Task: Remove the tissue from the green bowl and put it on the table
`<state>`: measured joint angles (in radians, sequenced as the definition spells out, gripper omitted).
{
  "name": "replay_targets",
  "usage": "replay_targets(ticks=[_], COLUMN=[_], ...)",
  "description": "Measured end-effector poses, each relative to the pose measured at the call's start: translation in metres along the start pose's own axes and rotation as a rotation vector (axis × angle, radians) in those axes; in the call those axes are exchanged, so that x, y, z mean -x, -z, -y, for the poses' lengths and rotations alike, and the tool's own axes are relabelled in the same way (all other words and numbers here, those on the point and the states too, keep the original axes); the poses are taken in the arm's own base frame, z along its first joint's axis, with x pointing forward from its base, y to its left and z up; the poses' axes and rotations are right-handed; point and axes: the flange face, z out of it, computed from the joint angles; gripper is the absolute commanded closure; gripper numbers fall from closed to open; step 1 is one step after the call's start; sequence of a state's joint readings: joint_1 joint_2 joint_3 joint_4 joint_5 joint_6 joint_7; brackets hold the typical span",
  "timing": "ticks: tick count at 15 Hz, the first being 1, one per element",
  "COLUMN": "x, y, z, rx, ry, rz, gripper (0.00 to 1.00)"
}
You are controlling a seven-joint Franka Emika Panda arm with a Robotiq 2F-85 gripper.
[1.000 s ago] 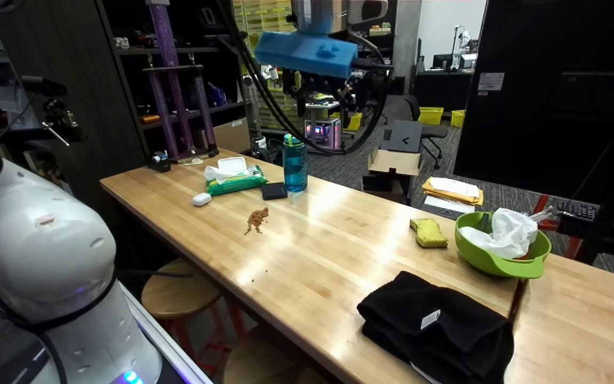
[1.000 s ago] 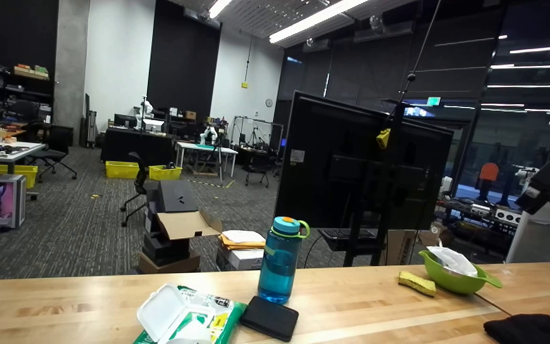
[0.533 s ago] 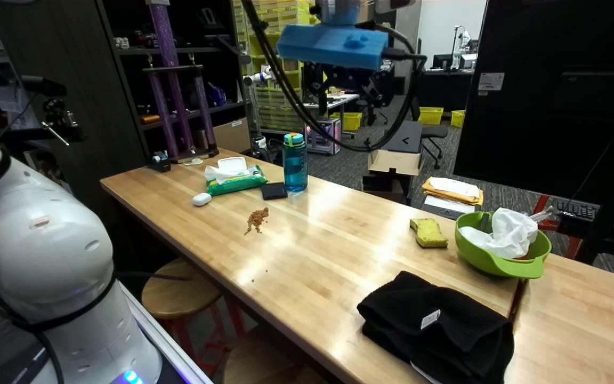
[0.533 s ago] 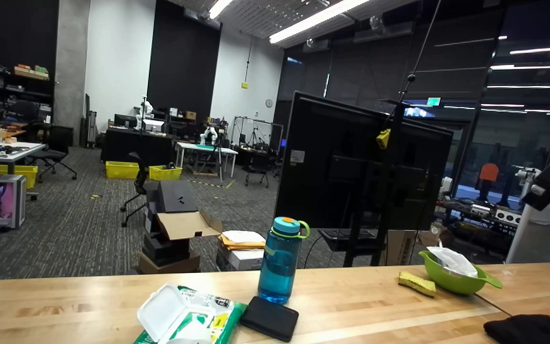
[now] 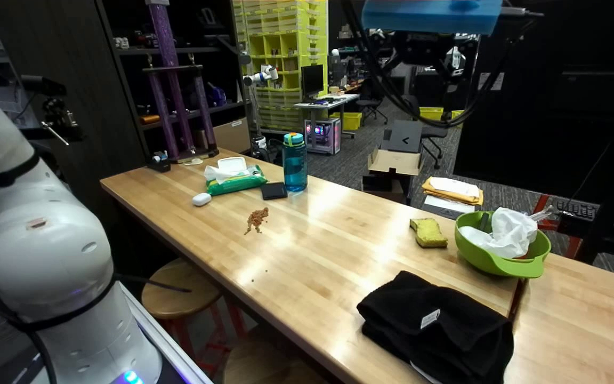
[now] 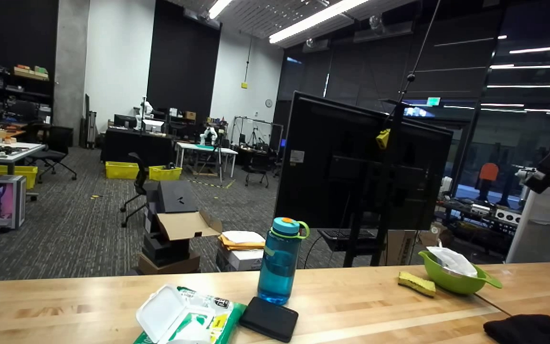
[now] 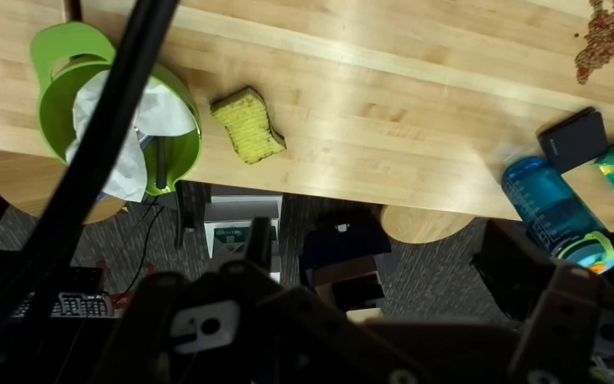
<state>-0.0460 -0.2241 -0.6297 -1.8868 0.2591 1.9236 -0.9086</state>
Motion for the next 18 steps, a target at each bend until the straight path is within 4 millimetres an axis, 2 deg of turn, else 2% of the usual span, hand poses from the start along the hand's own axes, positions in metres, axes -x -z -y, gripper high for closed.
replay_targets(ticks=[4, 8, 12, 15, 18], x=[-0.022, -0.036, -0.040, -0.042, -0.048], y=[-0.009, -0.035, -0.064, -0.080, -0.095], z=[-0.044, -0.094, -0.139, -0.162, -0.174], rx=[-0.056, -0.114, -0.141, -0.170, -0.190], ry=[0.033, 0.020, 0.005, 0.008, 0.012], rz=[-0.030, -0.029, 0.014, 0.043, 0.072], gripper=[0.00, 0.00, 0.00, 0.00, 0.00])
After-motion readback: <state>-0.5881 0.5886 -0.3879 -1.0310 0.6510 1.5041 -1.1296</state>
